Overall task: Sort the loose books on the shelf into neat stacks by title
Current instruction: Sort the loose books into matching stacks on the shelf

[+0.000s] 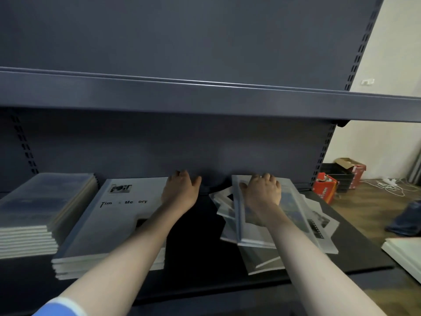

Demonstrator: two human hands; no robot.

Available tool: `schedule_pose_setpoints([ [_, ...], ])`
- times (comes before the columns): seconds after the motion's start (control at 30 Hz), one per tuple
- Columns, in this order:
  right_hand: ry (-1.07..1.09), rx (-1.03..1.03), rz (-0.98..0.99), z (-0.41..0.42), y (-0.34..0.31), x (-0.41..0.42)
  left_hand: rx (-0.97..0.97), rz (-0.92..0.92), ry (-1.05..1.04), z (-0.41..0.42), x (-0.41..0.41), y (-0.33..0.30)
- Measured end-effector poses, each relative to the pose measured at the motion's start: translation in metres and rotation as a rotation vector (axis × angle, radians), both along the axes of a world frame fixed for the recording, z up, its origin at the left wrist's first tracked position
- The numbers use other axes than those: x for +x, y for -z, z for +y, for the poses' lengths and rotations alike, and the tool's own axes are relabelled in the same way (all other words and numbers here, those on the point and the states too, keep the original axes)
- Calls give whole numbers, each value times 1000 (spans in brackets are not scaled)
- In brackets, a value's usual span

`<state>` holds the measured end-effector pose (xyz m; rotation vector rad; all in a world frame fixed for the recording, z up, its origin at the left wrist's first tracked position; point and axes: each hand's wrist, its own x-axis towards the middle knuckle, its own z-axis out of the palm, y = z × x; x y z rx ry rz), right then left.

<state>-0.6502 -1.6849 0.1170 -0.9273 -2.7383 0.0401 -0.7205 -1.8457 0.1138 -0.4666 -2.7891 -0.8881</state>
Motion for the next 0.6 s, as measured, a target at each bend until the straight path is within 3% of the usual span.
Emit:
schedule_pose_setpoints([
  [0.6, 66, -86, 30, 56, 17, 45, -123, -138, 135, 87, 34, 34],
])
